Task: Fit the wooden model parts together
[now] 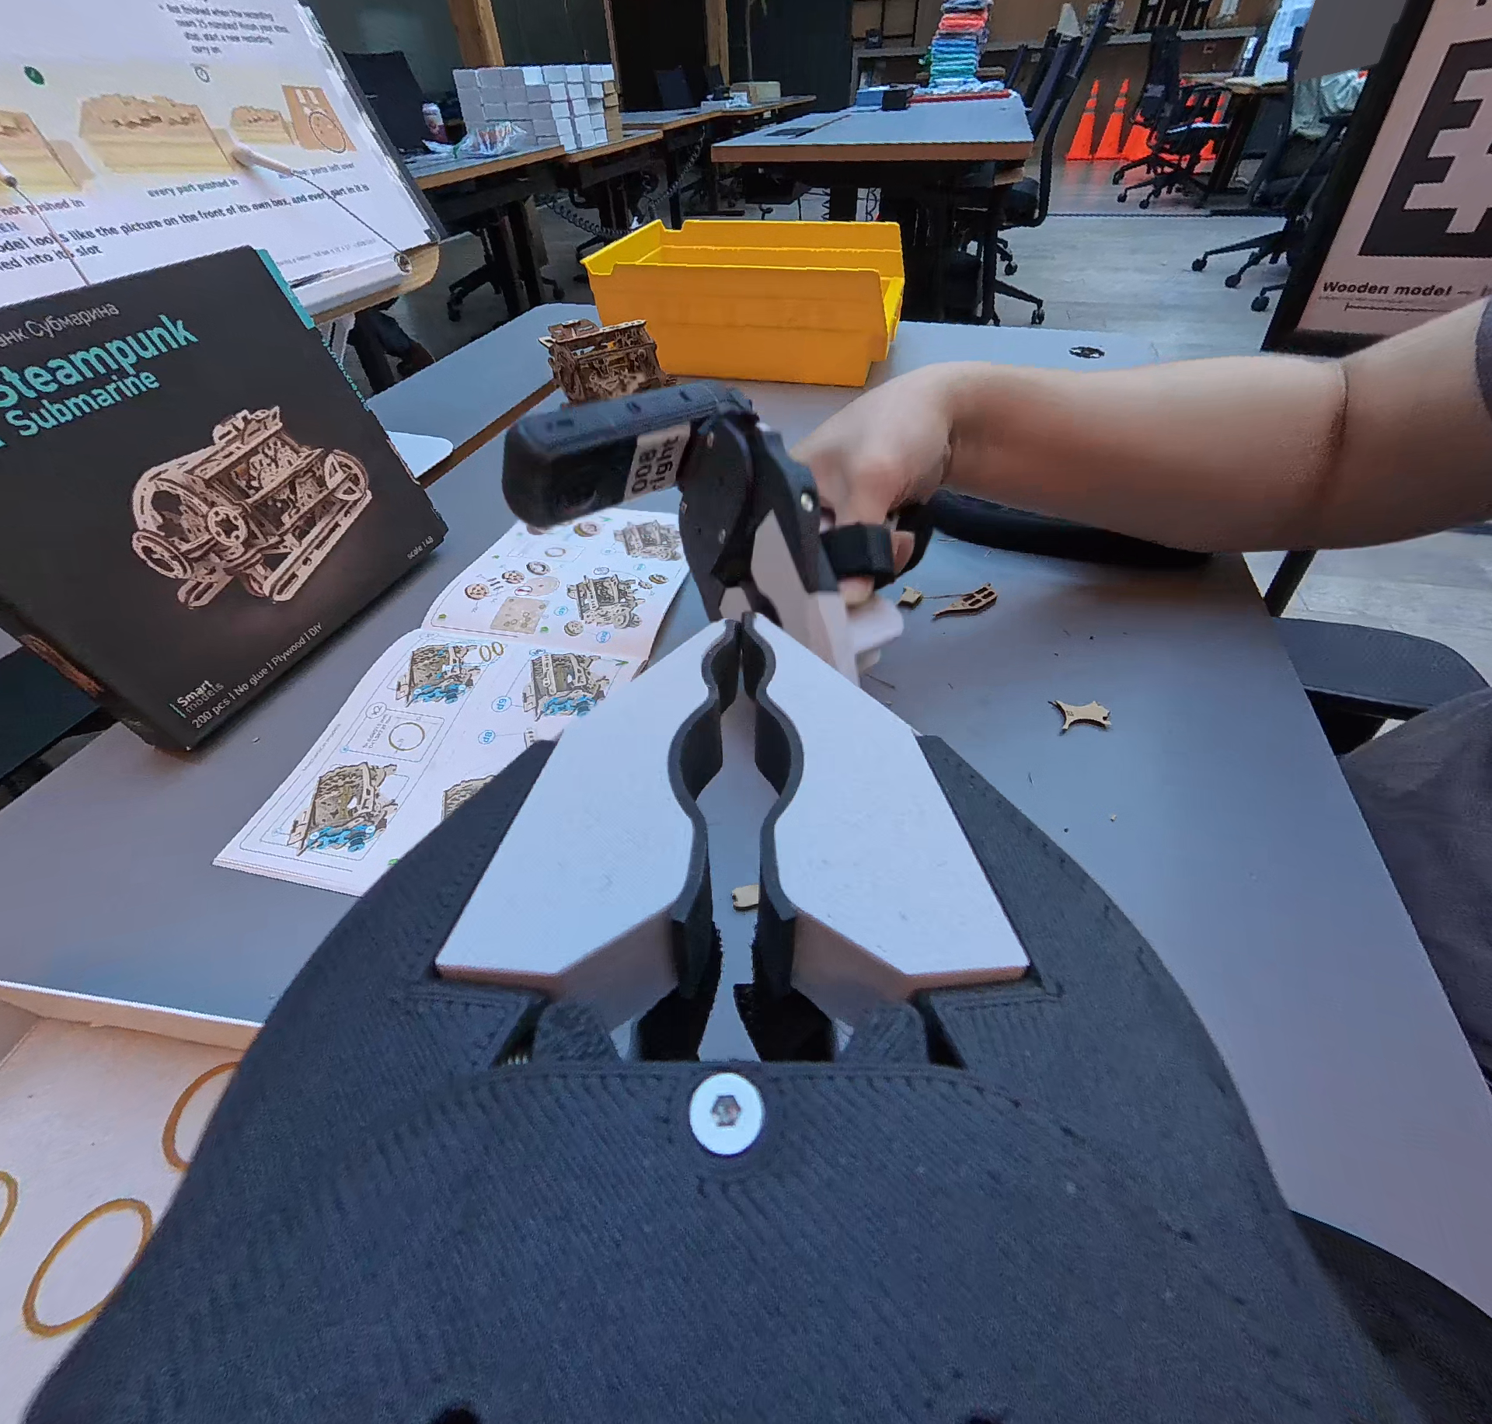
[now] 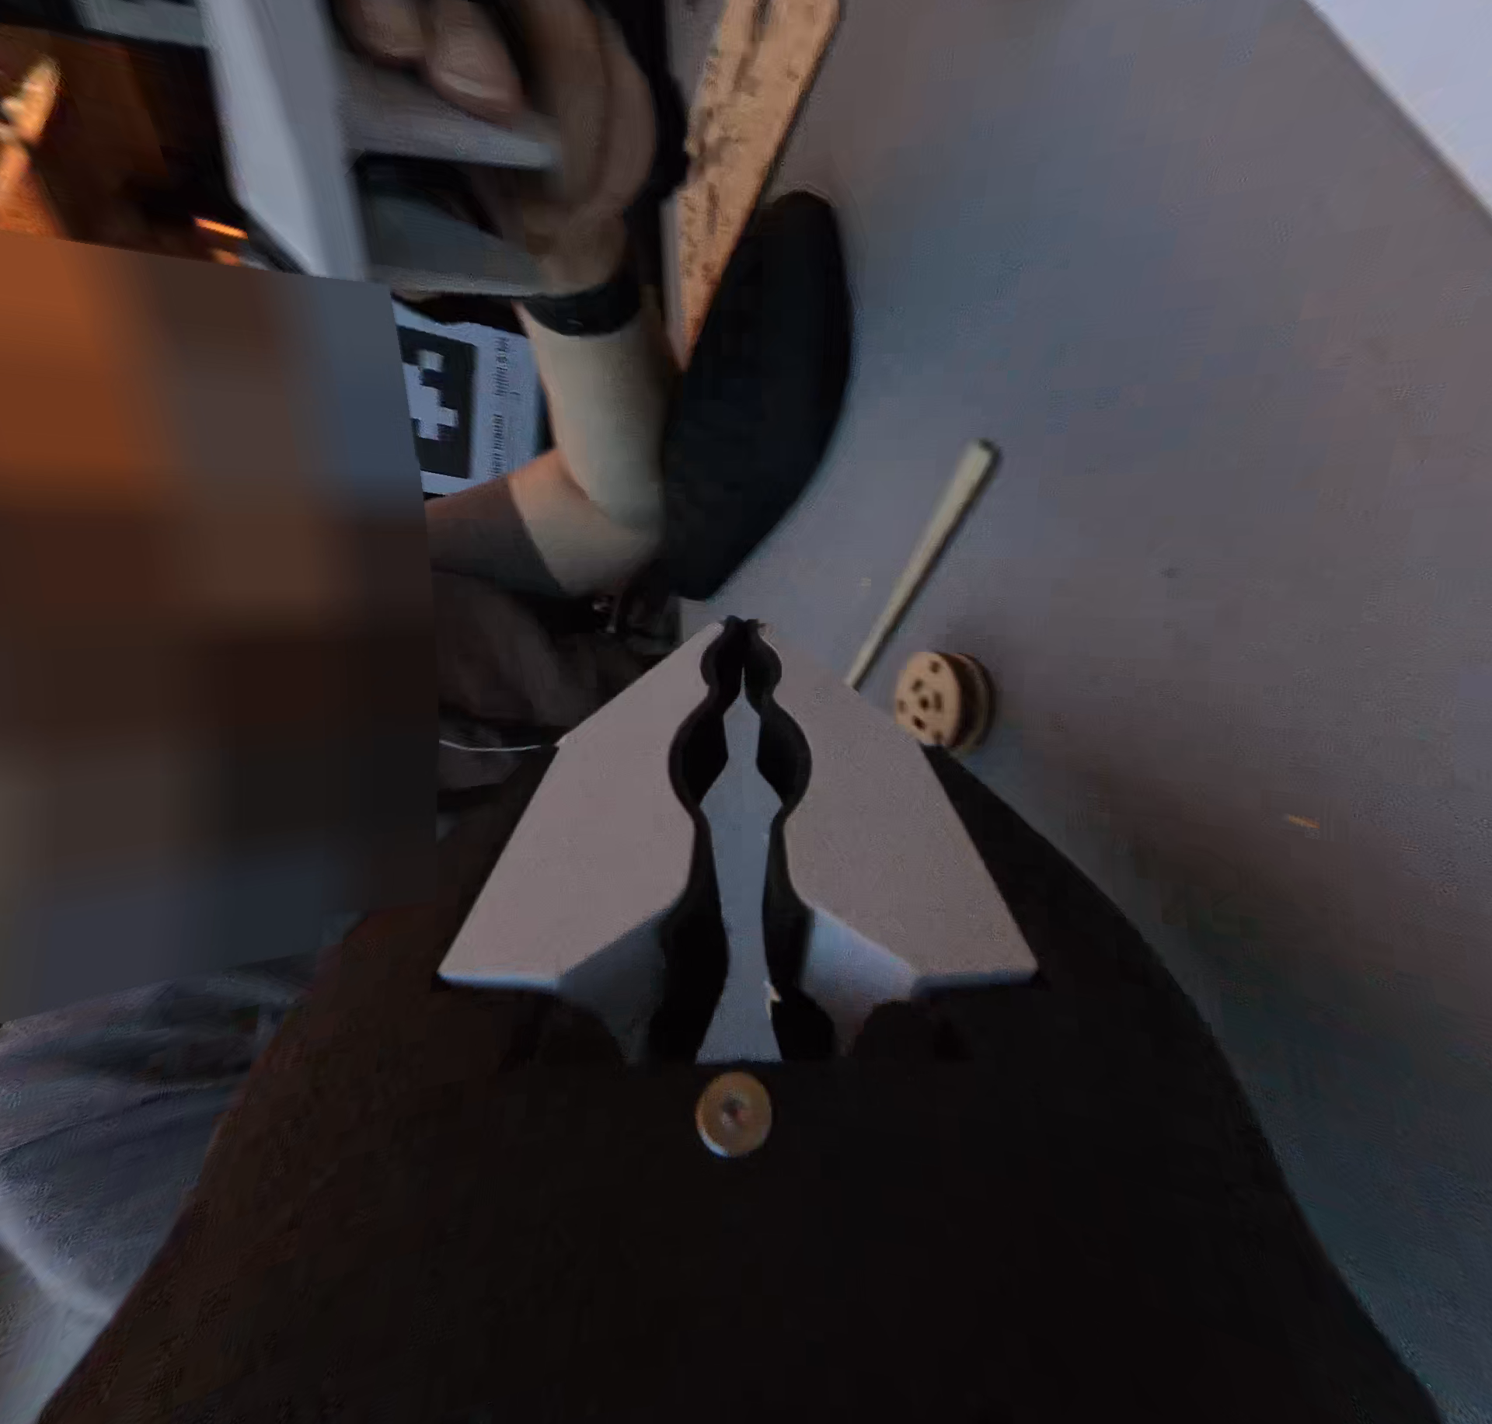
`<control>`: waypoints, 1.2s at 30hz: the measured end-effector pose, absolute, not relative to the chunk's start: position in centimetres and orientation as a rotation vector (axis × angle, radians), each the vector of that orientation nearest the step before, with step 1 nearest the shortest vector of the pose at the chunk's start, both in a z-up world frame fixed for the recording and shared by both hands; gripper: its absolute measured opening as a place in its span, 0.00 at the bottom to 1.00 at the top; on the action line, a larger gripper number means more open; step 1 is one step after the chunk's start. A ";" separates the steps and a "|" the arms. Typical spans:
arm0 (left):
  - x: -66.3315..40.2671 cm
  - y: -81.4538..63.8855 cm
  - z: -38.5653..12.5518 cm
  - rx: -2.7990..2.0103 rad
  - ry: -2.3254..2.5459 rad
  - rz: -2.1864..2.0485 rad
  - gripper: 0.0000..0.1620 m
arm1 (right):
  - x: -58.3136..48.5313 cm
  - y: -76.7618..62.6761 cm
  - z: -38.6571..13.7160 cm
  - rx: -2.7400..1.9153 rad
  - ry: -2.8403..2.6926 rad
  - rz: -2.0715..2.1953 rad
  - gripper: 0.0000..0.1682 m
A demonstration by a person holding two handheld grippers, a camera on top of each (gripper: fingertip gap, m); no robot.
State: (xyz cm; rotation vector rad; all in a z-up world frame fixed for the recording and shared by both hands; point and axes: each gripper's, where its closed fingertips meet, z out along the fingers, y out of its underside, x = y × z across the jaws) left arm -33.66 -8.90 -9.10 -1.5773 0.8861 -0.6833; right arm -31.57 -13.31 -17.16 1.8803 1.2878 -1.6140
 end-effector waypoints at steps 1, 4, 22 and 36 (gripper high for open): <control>-33.6 -8.9 -9.2 -1.580 0.887 -0.685 0.00 | -32.0 -13.5 -16.0 1.846 1.265 -1.690 0.00; -33.5 -8.8 -9.4 -1.587 0.888 -0.695 0.00 | -31.5 -12.3 -20.9 1.983 1.108 -1.456 0.00; -33.2 -8.8 -9.9 -1.602 0.911 -0.682 0.00 | -30.4 -12.0 -18.8 2.001 1.377 -1.572 0.00; -32.9 -8.8 -10.2 -1.613 0.920 -0.682 0.00 | -30.5 -11.9 -19.4 1.948 1.365 -1.532 0.00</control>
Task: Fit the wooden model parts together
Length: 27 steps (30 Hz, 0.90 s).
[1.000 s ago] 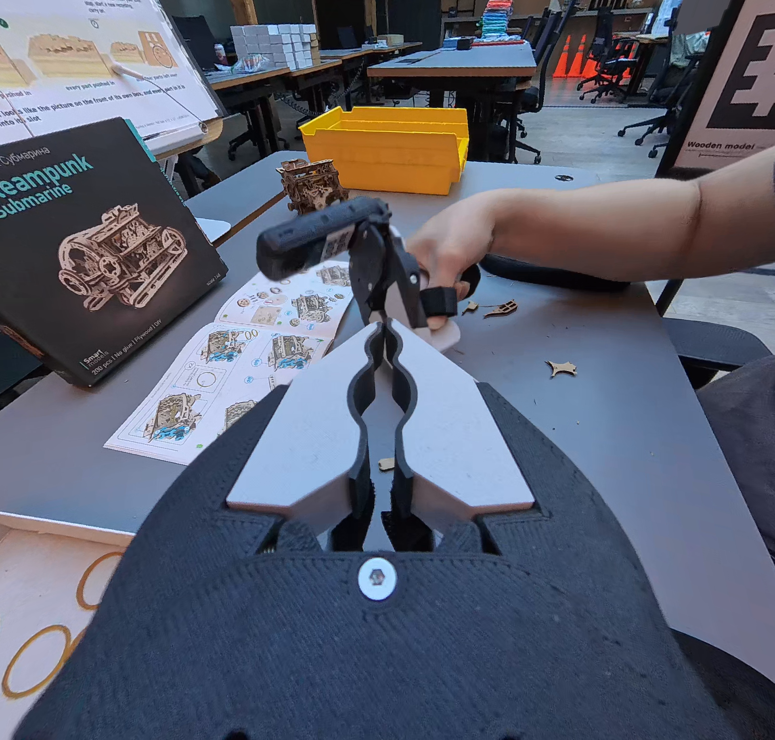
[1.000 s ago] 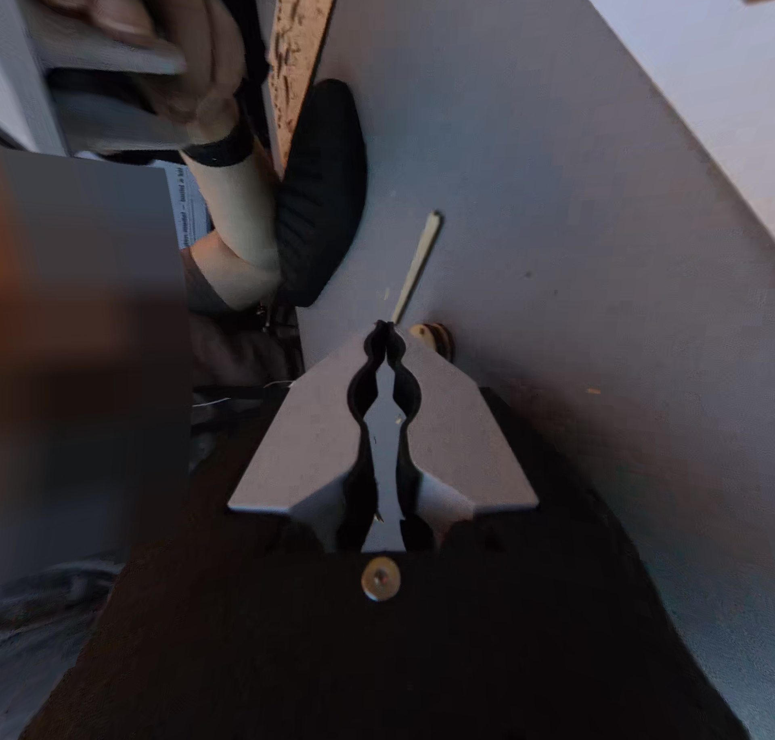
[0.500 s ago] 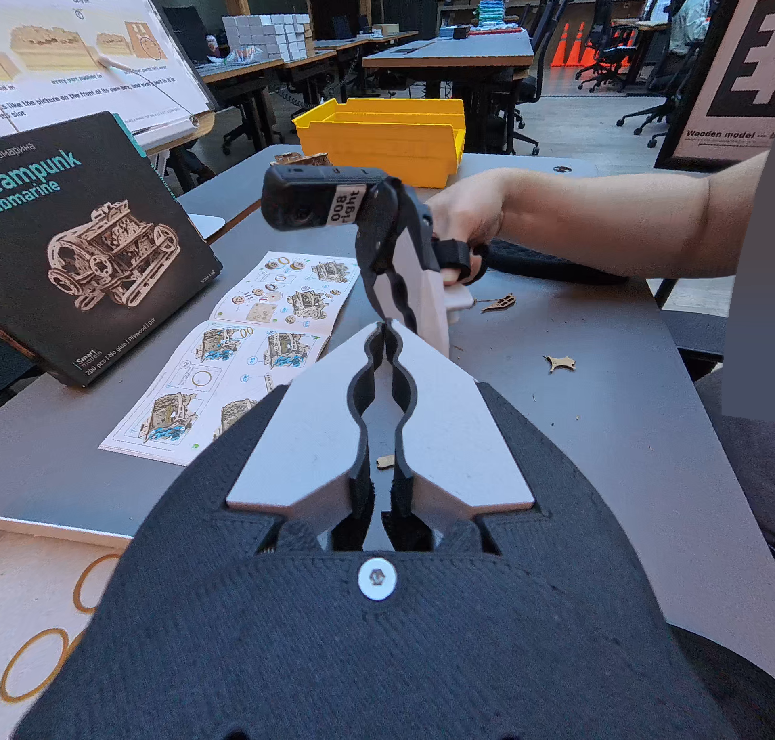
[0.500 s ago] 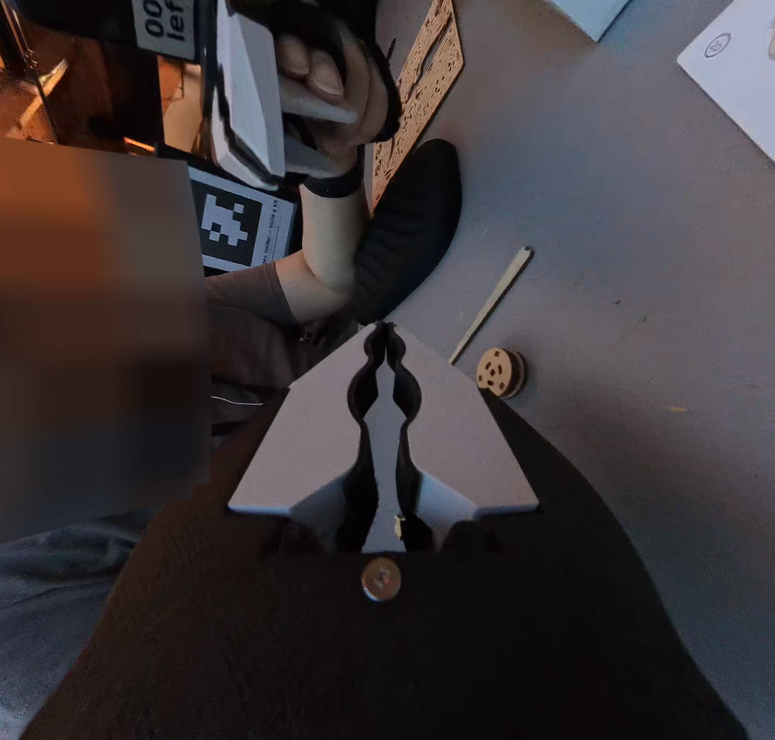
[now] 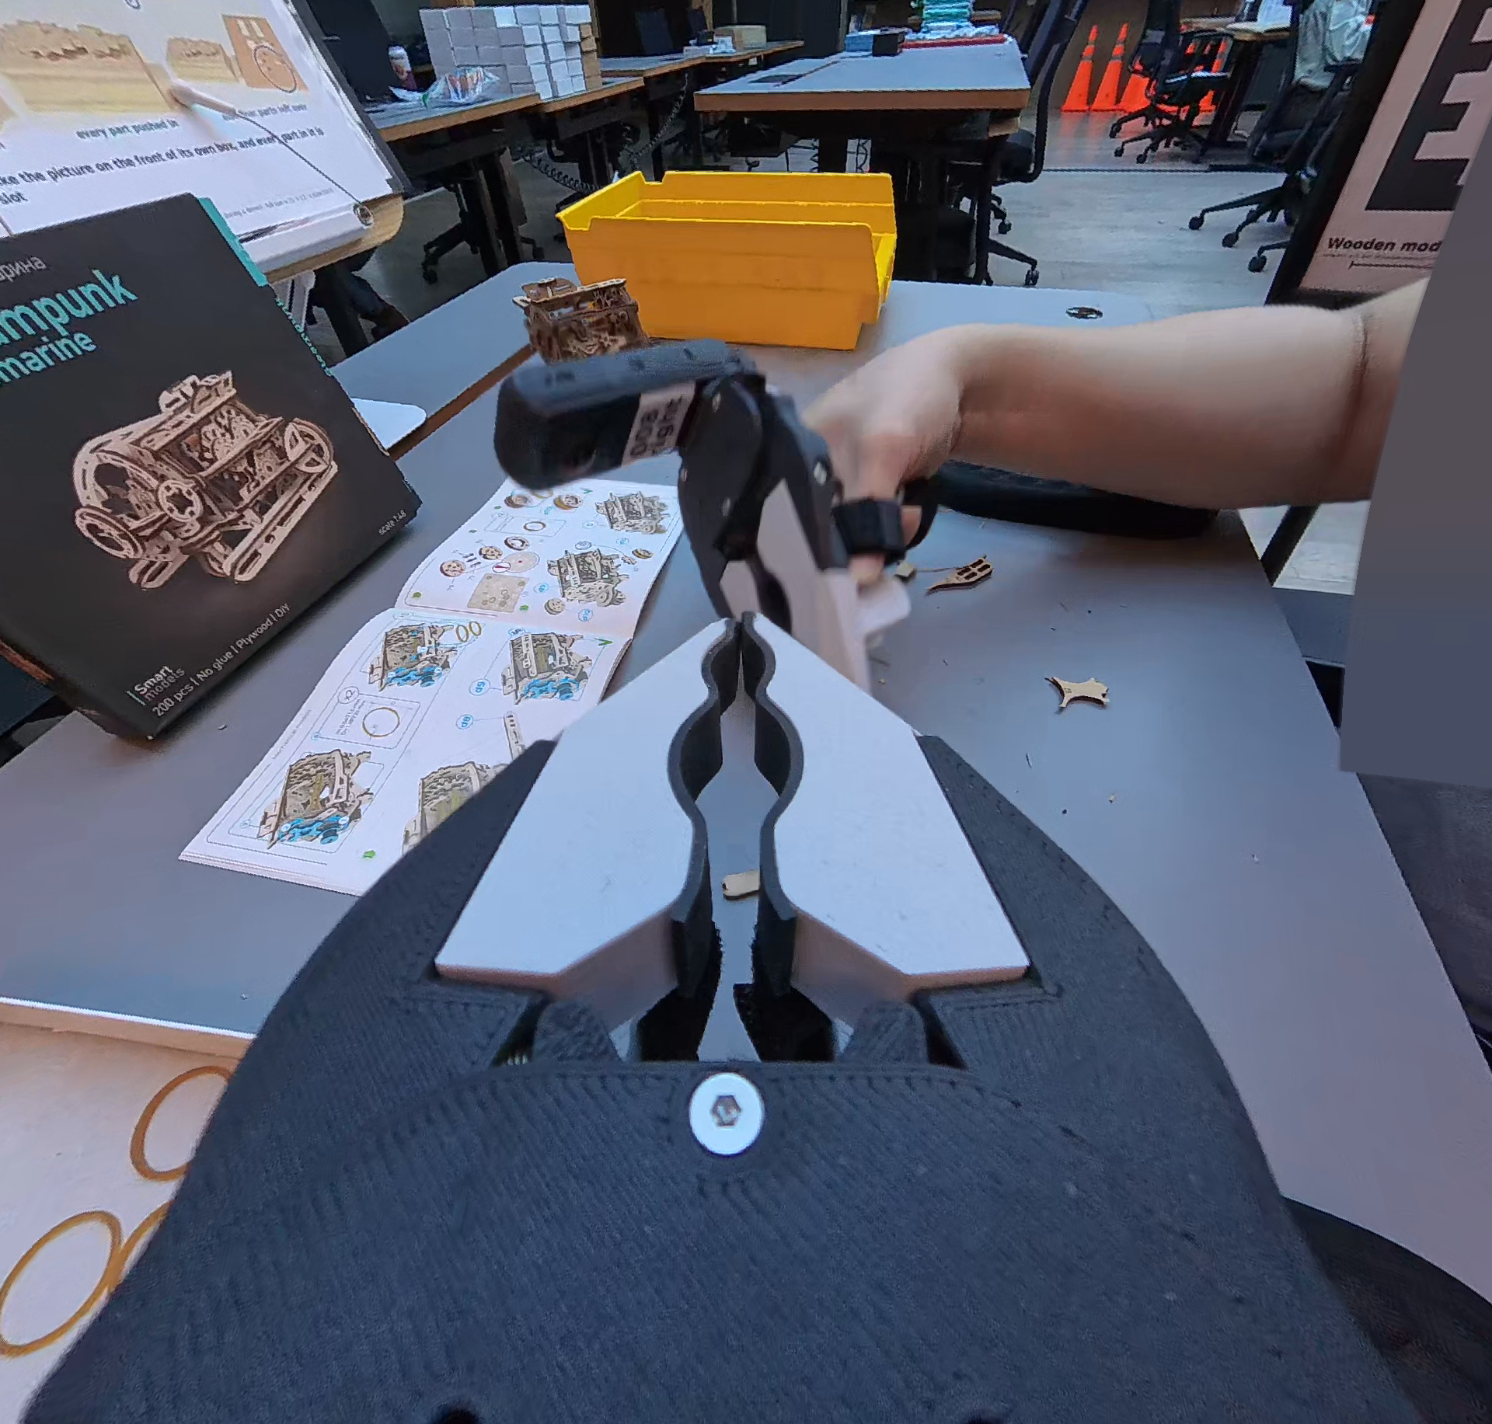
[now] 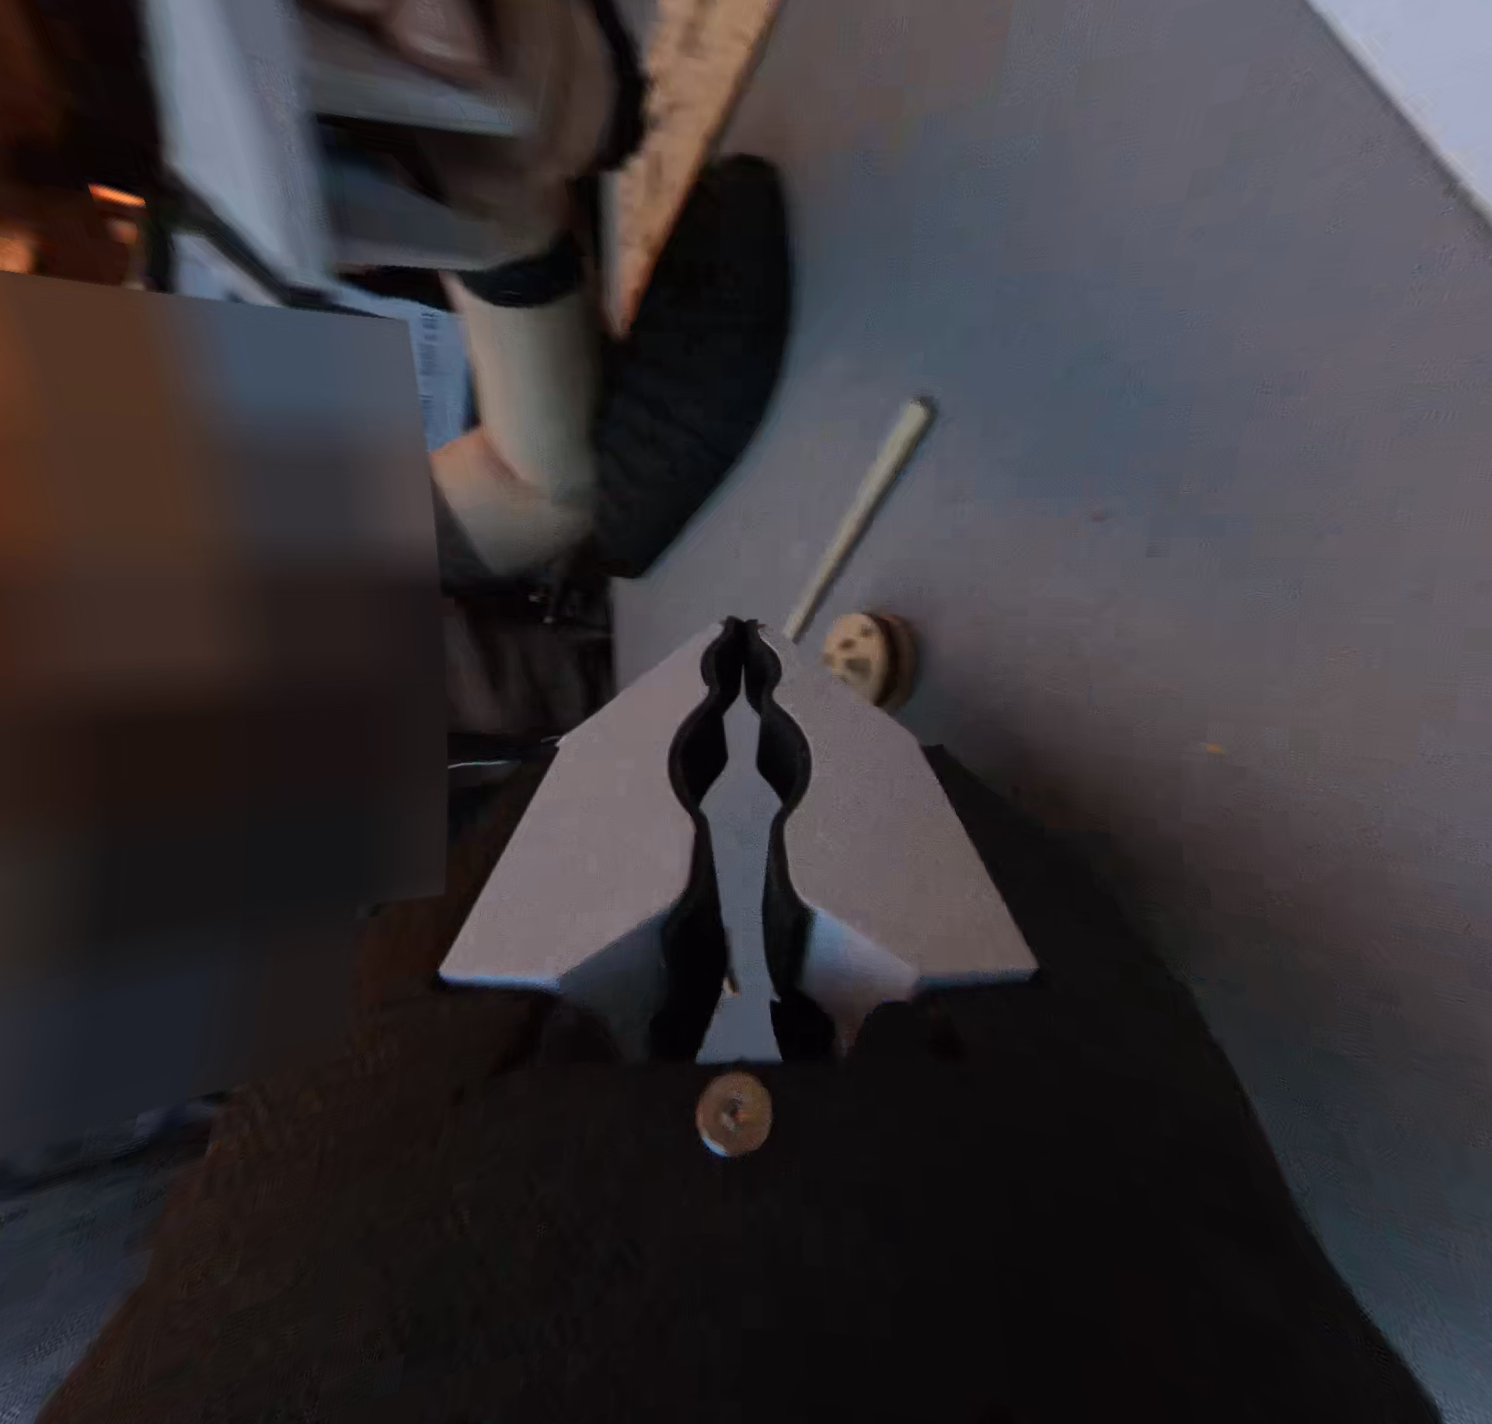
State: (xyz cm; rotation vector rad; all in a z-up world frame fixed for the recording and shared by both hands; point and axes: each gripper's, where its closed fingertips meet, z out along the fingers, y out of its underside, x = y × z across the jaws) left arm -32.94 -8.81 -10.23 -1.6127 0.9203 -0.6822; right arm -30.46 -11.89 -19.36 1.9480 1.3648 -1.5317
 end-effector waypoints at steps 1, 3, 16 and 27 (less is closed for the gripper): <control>-32.9 -8.8 -10.3 -1.614 0.923 -0.679 0.00 | -30.6 -11.6 -21.2 1.970 1.270 -1.443 0.00; -32.8 -8.8 -10.4 -1.611 0.926 -0.680 0.00 | -30.5 -11.5 -21.1 1.970 1.297 -1.421 0.00; -32.8 -9.0 -10.0 -1.598 0.931 -0.676 0.00 | -30.6 -9.7 -20.9 1.991 1.311 -1.493 0.00; -33.2 -8.8 -10.1 -1.607 0.919 -0.671 0.00 | -30.3 -11.6 -15.6 1.828 1.849 -1.752 0.00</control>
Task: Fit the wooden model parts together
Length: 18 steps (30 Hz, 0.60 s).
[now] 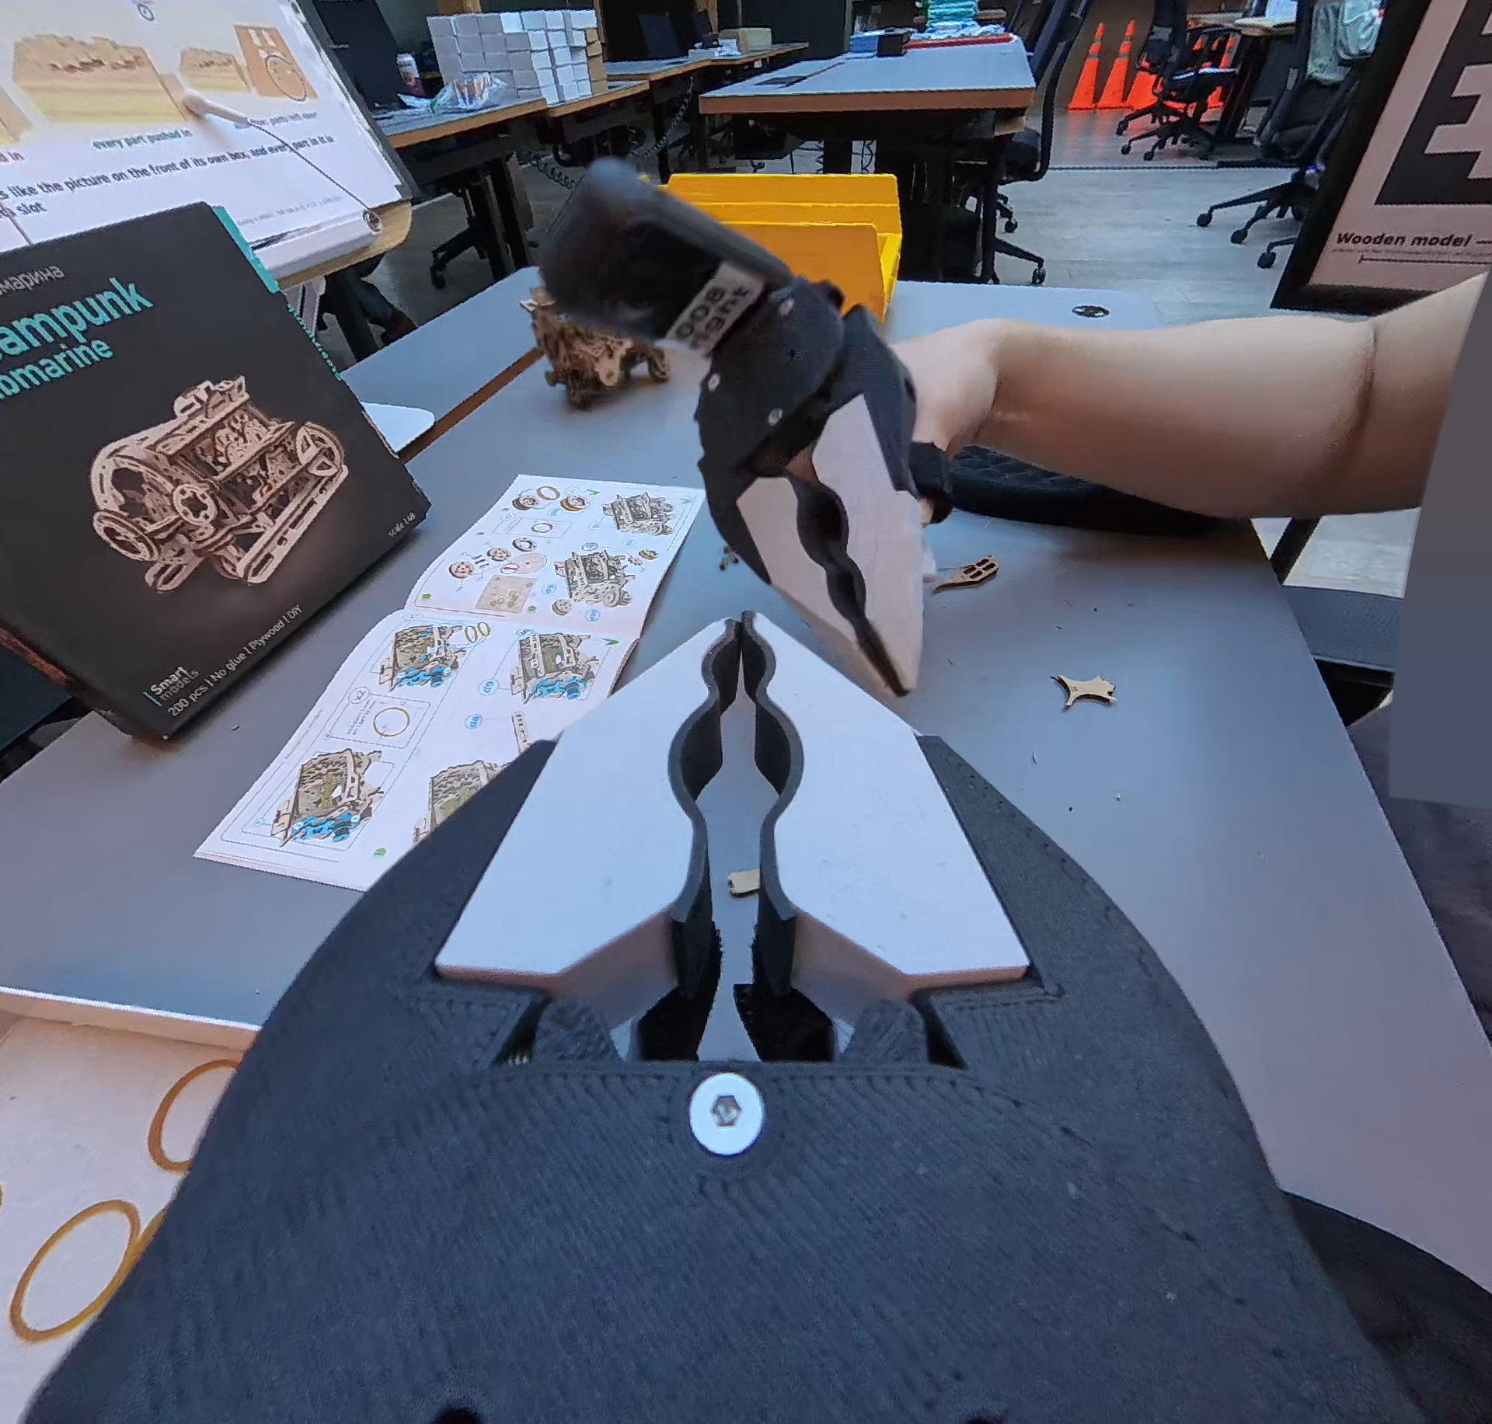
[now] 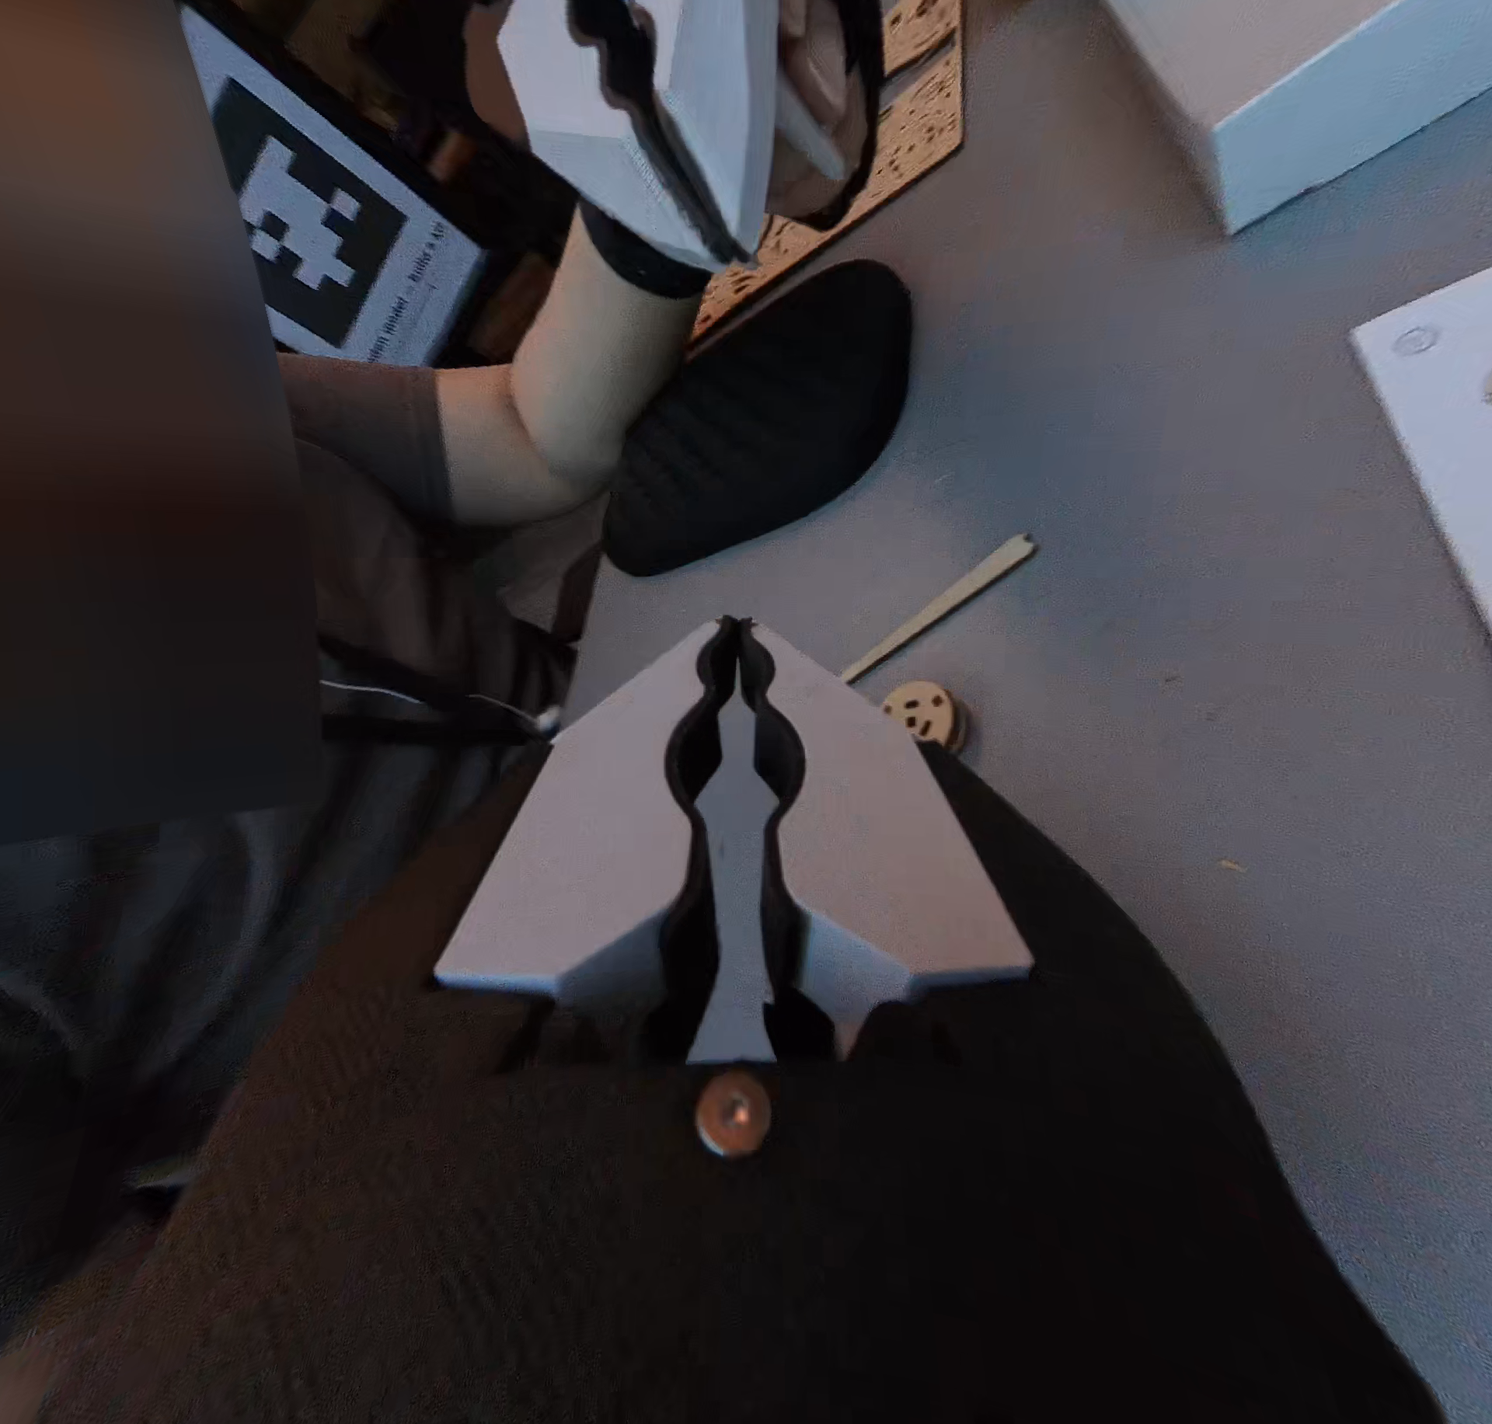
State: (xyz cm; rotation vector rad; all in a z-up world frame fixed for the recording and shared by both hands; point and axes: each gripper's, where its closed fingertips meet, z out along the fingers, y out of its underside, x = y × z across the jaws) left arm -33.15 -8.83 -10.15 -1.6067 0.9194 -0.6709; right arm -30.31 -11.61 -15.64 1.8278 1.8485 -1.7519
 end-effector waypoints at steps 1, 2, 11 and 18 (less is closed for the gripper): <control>-33.2 -8.8 -10.1 -1.604 0.917 -0.671 0.00 | -30.5 -10.5 -16.0 1.913 2.008 -1.747 0.01; -33.2 -8.8 -10.0 -1.603 0.914 -0.672 0.00 | -30.7 -9.6 -16.3 1.981 2.130 -1.753 0.22; -33.2 -8.8 -10.3 -1.612 0.922 -0.659 0.00 | -30.1 -10.0 -22.2 2.008 2.614 -1.237 0.15; -33.0 -9.1 -8.3 -1.557 0.804 -0.823 0.12 | -30.6 -9.5 -9.8 1.805 3.892 -1.096 0.15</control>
